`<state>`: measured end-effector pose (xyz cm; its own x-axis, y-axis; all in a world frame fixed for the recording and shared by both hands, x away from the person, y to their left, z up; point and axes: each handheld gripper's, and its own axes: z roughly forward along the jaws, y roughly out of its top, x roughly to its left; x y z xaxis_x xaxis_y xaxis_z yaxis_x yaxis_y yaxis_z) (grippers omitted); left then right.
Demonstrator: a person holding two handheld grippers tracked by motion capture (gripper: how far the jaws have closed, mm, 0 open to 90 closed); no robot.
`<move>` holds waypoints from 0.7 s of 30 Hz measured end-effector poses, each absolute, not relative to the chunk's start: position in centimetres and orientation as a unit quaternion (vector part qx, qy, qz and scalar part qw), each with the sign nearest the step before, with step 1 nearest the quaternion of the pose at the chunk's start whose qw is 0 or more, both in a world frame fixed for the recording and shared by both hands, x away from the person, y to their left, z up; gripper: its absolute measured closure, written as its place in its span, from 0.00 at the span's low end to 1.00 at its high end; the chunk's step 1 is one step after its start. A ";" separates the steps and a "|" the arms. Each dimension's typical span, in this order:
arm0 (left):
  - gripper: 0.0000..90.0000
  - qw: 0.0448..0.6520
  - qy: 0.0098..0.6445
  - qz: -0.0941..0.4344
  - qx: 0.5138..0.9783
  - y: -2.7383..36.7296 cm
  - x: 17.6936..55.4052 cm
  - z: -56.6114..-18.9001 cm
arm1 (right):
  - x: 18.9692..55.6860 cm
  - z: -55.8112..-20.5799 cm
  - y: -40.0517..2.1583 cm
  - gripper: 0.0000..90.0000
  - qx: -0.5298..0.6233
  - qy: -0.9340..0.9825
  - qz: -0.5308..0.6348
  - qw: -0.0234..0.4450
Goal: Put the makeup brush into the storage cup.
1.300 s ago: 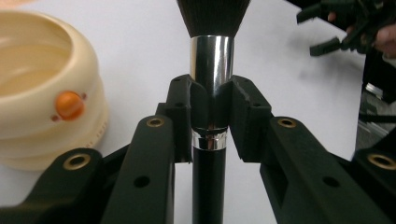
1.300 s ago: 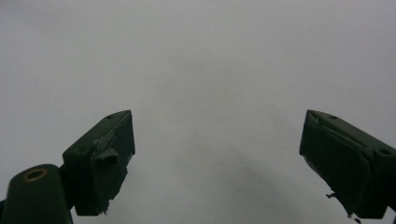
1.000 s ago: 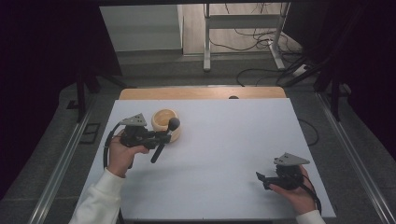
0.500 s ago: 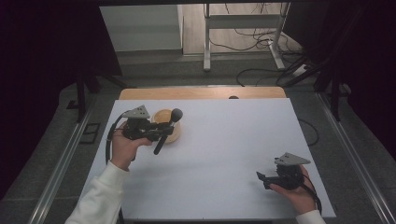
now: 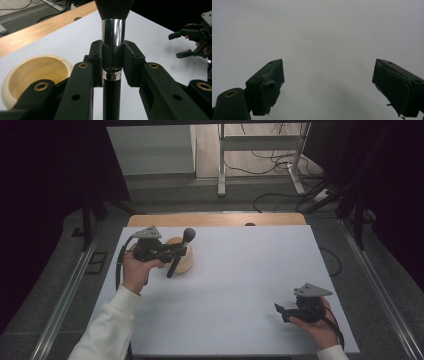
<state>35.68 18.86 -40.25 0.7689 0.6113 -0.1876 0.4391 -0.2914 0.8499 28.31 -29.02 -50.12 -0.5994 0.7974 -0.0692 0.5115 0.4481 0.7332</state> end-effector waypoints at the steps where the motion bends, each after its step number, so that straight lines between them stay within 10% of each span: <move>1: 0.79 0.496 0.330 0.088 0.798 18.9 35.8 -40.2 | 28.3 -50.1 -29.1 0.12 0.397 0.825 0.344 0.207; 21: 0.79 0.525 0.327 0.094 0.780 19.8 37.3 -40.1 | 28.3 -50.3 -29.0 0.12 0.397 0.827 0.341 0.206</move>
<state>37.33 19.85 -40.15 0.7689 0.6084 -0.1965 0.4116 -0.2358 0.8803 28.32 -29.02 -50.26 -0.5993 0.7975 -0.0697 0.5158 0.4513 0.7282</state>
